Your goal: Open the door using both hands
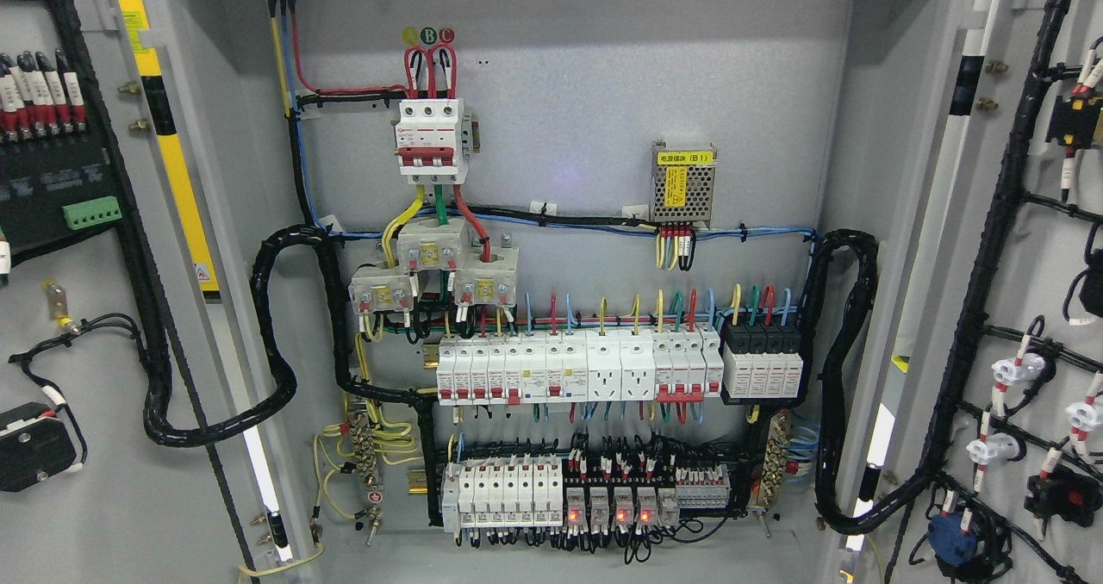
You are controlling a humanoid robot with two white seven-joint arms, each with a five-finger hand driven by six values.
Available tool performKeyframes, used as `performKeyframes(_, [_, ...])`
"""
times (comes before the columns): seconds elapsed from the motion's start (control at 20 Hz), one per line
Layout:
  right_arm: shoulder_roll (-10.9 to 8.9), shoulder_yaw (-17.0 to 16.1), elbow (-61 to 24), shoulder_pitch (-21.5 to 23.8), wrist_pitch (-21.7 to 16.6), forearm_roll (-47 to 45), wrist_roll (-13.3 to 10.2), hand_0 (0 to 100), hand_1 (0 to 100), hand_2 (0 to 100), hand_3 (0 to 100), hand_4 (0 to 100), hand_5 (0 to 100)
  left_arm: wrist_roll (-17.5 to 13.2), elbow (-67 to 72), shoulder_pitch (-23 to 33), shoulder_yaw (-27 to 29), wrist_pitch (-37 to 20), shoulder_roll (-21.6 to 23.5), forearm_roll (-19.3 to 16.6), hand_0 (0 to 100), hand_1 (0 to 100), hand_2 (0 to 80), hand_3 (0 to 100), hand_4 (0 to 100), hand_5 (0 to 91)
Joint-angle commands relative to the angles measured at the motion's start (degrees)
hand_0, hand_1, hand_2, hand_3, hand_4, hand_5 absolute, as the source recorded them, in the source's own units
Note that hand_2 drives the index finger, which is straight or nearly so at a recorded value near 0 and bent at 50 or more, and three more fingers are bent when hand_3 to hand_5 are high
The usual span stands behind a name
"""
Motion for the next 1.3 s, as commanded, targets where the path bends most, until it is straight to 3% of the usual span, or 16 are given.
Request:
performKeyframes(0.0, [-1.22,2.17,-0.72,0.63,-0.35,-0.97,0.08,22,0,0,0,0,0,0.22,-11.16,1.01,-0.32,0.43,-0.22,1.4,0,0,0.0,0,0,0.0])
performKeyframes(0.25, [-2.97,6.73,-0.9,0.63,-0.35,-0.97,0.08,22,0,0,0,0,0,0.22,-16.7,2.5,-1.98,0.43,-1.71,1.4,0,0,0.0,0,0,0.0])
performKeyframes(0.4, [-4.03,10.69,-0.9,0.63,-0.44,-0.88,0.08,22,0,0,0,0,0,0.39,-19.87,4.18,-7.95,0.26,-1.98,1.05,0,0,0.0,0,0,0.0])
performKeyframes(0.5, [-4.38,15.34,-0.73,1.33,-0.44,-0.53,0.08,22,0,0,0,0,0,0.57,-20.23,4.53,-13.92,0.08,-3.64,-0.26,0,0,0.0,0,0,0.0])
performKeyframes(0.75, [-4.56,26.68,3.13,2.92,-0.09,4.72,0.08,22,0,0,0,0,0,3.55,-16.55,6.73,-27.02,-2.54,-8.73,-15.8,0,0,0.0,0,0,0.0])
performKeyframes(0.9, [-3.69,31.96,9.53,2.74,-0.18,12.02,0.17,22,0,0,0,0,0,4.61,-5.76,6.64,-30.91,-6.32,-14.09,-25.99,0,0,0.0,0,0,0.0])
performKeyframes(1.05, [-1.49,36.18,20.77,1.87,0.26,14.85,0.08,22,0,0,0,0,0,4.7,7.67,5.85,-30.91,-11.84,-20.59,-29.79,0,0,0.0,0,0,0.0])
performKeyframes(1.25, [1.84,40.05,37.55,0.11,0.35,17.66,0.17,22,0,0,0,0,0,4.7,23.25,3.31,-31.88,-15.74,-23.42,-29.97,0,0,0.0,0,0,0.0])
